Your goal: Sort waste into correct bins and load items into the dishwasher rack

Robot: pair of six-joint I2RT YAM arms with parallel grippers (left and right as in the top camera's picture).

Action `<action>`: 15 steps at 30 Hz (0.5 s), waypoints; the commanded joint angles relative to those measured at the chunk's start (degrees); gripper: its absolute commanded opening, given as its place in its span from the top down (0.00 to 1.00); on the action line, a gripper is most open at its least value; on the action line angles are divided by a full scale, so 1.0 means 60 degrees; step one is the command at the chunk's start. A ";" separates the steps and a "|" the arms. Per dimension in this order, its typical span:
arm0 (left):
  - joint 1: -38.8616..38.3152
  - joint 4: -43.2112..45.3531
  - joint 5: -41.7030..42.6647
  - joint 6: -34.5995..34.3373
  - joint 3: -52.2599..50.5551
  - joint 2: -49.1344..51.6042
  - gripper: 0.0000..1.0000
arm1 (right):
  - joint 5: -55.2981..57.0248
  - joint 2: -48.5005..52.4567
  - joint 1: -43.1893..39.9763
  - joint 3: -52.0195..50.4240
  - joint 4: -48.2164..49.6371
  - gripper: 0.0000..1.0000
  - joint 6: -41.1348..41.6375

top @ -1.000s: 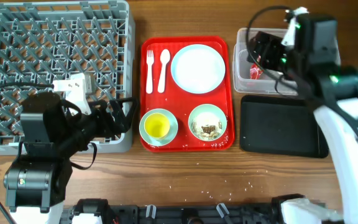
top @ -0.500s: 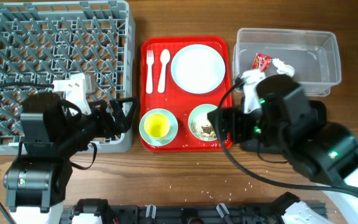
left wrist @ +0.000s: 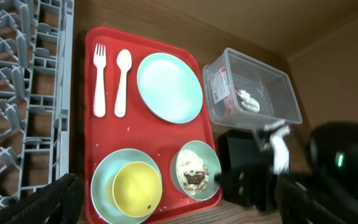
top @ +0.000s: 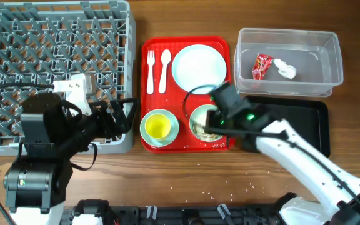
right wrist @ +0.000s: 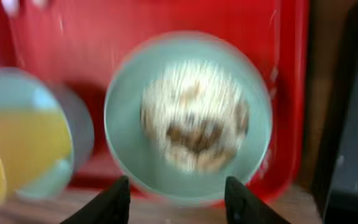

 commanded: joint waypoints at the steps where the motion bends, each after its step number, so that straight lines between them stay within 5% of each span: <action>1: 0.0029 0.0025 0.0080 0.0164 0.0113 -0.0011 0.00 | -0.2131 0.0055 -0.0557 0.0011 0.0747 0.53 -0.1446; 5: 0.0029 0.0025 0.0084 0.0164 0.0113 -0.0011 0.00 | -0.0696 0.0667 -0.0058 0.0004 0.1242 0.53 -0.1355; 10: 0.0029 0.0025 0.0080 0.0164 0.0113 -0.0011 0.00 | -0.0965 0.2579 0.0605 0.0004 0.2302 0.57 -0.1453; 15: 0.0029 0.0025 0.0084 0.0164 0.0113 -0.0011 0.00 | -0.0783 0.2736 0.0889 0.0098 0.2248 0.61 -0.1366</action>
